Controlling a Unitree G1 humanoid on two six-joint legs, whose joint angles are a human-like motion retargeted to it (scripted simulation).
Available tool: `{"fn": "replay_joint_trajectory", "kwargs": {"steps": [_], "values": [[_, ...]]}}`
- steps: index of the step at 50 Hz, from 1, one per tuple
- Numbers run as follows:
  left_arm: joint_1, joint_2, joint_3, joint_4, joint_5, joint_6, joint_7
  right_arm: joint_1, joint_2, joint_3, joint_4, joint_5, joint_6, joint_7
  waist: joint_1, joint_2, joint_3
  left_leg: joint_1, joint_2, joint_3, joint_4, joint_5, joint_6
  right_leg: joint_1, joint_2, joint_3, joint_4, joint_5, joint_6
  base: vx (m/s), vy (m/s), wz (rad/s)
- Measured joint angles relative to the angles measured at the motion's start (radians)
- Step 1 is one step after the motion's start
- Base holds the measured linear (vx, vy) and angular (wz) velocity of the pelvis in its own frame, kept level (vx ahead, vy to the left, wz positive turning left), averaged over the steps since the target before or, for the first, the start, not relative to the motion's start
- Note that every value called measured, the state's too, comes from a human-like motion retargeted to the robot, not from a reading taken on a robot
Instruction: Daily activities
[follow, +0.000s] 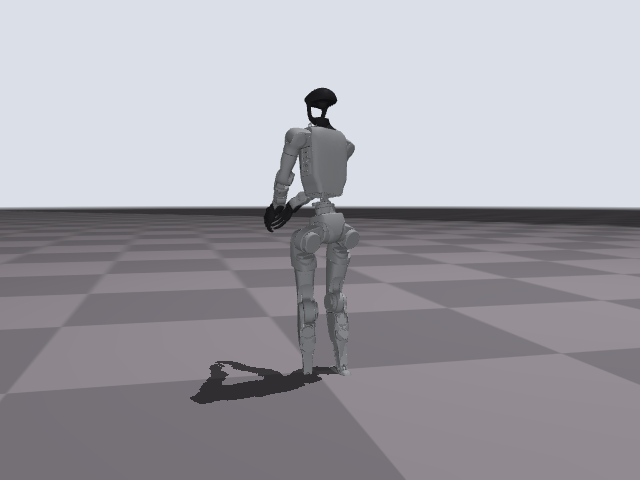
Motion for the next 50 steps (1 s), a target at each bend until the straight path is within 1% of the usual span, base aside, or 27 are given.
{"fn": "replay_joint_trajectory", "kwargs": {"steps": [9, 20, 36, 50], "values": [[0.068, 0.014, -0.035, -0.043, 0.015, -0.024, 0.032, 0.057, -0.020, 0.028, -0.044, -0.057, -0.009, 0.010, 0.006, -0.013, -0.039, 0.020, 0.012, -0.019, 0.001, -0.024, 0.008, 0.023, 0.009, -0.023, 0.005, -0.006, -0.010, 0.04, -0.04, 0.19], [0.101, 0.019, -0.098, -0.061, 0.047, -0.050, 0.036, 0.080, -0.036, 0.040, -0.012, -0.089, -0.014, 0.043, 0.021, -0.022, -0.073, 0.039, 0.021, -0.029, 0.001, -0.039, 0.003, 0.044, 0.014, -0.046, 0.015, -0.010, -0.020, 0.01, -0.01, 0.10], [0.120, 0.023, -0.174, -0.092, 0.080, -0.075, 0.035, 0.108, -0.055, 0.021, 0.029, -0.089, -0.029, 0.060, 0.051, -0.036, -0.103, 0.056, 0.022, -0.036, 0.001, -0.045, -0.003, 0.063, 0.014, -0.062, 0.024, -0.012, -0.032, 0.00, 0.00, 0.00], [0.124, 0.012, -0.218, -0.091, 0.107, -0.082, 0.002, 0.121, -0.064, 0.018, 0.060, -0.099, -0.031, 0.086, 0.069, -0.042, -0.117, 0.060, 0.021, -0.044, 0.001, -0.049, -0.007, 0.068, 0.013, -0.073, 0.033, -0.014, -0.044, 0.00, 0.00, 0.00]]}}
